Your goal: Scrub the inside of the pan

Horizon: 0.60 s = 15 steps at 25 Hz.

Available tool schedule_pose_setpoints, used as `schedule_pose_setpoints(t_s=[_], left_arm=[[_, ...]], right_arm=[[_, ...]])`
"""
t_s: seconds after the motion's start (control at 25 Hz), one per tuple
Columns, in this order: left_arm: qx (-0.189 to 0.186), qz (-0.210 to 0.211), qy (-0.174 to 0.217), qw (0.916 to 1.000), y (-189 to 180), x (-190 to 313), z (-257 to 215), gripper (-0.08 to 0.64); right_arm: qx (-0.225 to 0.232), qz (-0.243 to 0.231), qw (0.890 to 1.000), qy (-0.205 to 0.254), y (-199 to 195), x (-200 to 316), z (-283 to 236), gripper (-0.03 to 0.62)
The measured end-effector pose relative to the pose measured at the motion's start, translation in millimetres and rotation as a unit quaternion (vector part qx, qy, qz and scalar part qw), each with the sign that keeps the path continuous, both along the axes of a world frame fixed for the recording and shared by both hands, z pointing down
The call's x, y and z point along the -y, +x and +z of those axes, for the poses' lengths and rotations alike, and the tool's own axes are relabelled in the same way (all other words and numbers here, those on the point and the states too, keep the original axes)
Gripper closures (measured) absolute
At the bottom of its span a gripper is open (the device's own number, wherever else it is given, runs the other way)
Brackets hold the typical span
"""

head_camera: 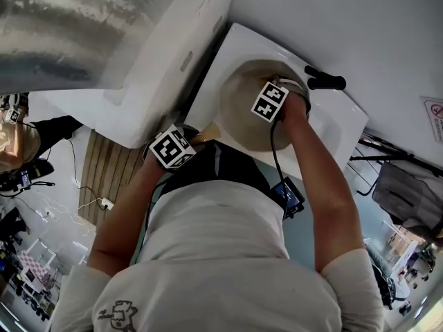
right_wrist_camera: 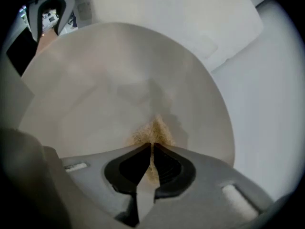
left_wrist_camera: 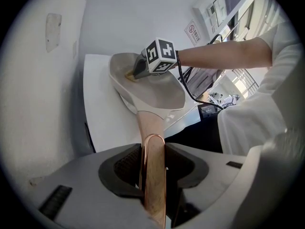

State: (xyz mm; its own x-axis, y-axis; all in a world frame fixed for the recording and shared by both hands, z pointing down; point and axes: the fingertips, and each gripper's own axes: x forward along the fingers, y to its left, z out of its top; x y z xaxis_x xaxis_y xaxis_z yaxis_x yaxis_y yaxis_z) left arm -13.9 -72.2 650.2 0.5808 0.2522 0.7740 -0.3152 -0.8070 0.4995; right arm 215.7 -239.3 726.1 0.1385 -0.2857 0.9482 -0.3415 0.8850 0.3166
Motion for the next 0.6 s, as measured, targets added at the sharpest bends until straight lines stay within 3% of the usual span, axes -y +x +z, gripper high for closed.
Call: schedule_pose_setpoints(t_s=[0.16, 0.32, 0.6], left_arm=[[-0.005, 0.003, -0.001, 1.0, -0.4, -2.1, 1.4, 0.408], [-0.016, -0.002, -0.004, 0.9999, -0.1, -0.1, 5.1, 0.408], [-0.023, -0.008, -0.011, 0.9996, 2.9, -6.2, 3.6, 0.408]], right_arm=[[0.085, -0.011, 0.996, 0.015, -44.1, -4.6, -0.4, 0.566], [0.166, -0.009, 0.985, -0.036, -90.8, -23.1, 1.8, 0.565], [0.217, -0.028, 0.967, -0.128, -117.4, -90.3, -2.4, 0.566]])
